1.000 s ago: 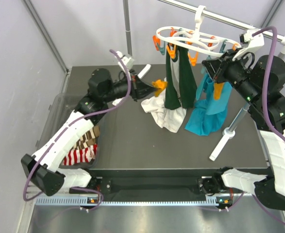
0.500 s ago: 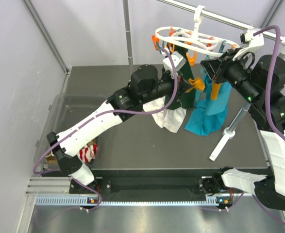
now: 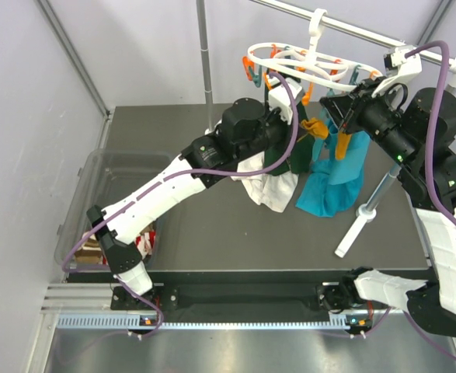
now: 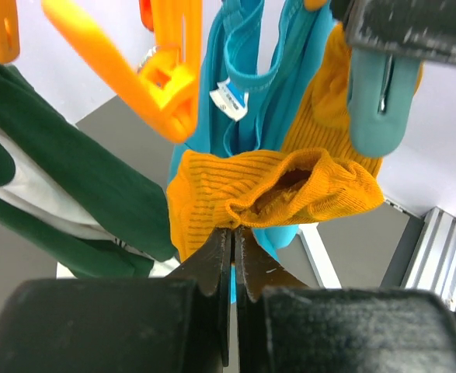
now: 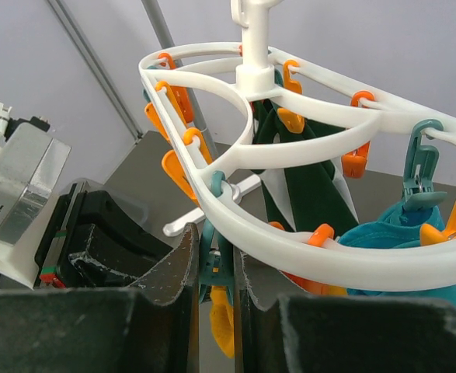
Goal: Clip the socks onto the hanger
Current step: Clamp the sock onto the hanger.
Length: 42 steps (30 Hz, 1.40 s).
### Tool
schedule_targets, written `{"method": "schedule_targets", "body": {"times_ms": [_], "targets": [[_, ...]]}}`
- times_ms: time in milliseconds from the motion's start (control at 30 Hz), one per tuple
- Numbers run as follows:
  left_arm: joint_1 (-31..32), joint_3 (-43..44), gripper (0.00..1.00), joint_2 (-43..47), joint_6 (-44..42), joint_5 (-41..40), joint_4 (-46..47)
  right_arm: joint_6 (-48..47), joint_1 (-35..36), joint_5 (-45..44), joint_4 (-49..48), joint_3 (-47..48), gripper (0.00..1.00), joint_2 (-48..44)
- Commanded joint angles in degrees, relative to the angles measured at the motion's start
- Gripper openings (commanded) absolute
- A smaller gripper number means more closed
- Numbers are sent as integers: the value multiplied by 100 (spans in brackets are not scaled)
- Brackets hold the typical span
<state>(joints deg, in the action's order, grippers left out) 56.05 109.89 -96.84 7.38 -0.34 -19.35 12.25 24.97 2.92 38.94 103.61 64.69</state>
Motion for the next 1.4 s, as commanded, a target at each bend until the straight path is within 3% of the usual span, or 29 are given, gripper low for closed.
{"method": "schedule_targets", "body": {"times_ms": [0, 1367], "targets": [[29, 358, 0, 7, -26, -72, 125, 49, 34, 473, 140, 27, 0, -70], [116, 850, 0, -28, 458, 157, 485, 128, 34, 543, 9, -183, 0, -228]]}}
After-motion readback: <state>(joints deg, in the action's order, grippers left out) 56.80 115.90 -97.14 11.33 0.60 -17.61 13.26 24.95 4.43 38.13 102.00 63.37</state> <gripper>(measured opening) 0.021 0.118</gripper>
